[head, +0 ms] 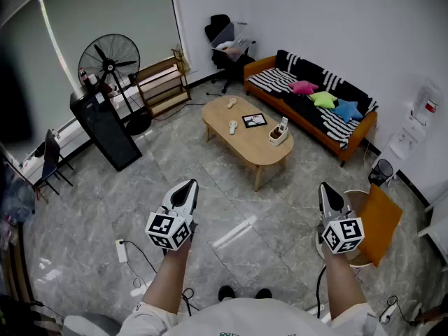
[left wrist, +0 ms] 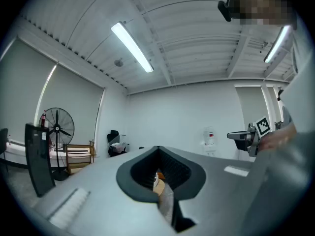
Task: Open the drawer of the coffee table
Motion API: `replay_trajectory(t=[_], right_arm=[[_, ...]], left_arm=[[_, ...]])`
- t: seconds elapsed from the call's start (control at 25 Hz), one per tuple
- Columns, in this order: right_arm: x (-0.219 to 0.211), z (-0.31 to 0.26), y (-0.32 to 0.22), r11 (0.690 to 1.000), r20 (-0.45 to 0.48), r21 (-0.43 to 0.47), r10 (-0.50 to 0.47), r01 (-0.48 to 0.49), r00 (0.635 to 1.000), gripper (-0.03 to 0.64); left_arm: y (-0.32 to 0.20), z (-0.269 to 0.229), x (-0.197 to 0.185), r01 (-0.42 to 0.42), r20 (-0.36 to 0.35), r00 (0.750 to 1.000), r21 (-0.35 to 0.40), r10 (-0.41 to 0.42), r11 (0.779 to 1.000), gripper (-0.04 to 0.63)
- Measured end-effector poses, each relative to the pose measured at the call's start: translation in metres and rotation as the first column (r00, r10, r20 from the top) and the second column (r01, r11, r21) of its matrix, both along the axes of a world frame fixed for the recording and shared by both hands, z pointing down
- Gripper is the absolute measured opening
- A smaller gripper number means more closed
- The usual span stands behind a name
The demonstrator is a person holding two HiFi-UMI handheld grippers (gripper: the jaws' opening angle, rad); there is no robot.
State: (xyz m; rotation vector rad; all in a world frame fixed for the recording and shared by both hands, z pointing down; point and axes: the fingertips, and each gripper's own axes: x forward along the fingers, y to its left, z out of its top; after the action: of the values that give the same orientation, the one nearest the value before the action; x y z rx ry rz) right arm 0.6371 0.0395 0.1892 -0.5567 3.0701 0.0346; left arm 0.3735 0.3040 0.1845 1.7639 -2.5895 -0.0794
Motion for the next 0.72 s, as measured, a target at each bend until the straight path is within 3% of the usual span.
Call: replay_trajectory(t=[0.52,0.64,0.68,0.72], right_arm=[[-0.003,0.002,0.003,1.000,-0.006,-0.002,-0.008,0.008,1.000,0.003],[-0.006,-0.001,0.002,1.000,0.042,-0.010,-0.012,0.013,0.999,0.005],[-0.009,-0.002,-0.001,1.000,0.063,-0.019,-0.006,0.007,0.998,0.106],[-0.012,-0.002,-0.004,1.000,0.076,-0.030,0.003,-0.001,0.997,0.487]], left_arm=[[0.004,0.001,-0.003,0.001,-0.003,1.000,-0.001,-0.001,1.000,-0.002],[0.004,0.001,-0.004,0.001,-0.004,1.000,0.001,-0.001,1.000,-0.002],[0.004,0.001,-0.005,0.002,-0.004,1.000,0.003,-0.002,1.000,-0.002],[0.003,0.001,-0.005,0.003,-0.004,1.000,0.004,-0.003,1.000,-0.002]])
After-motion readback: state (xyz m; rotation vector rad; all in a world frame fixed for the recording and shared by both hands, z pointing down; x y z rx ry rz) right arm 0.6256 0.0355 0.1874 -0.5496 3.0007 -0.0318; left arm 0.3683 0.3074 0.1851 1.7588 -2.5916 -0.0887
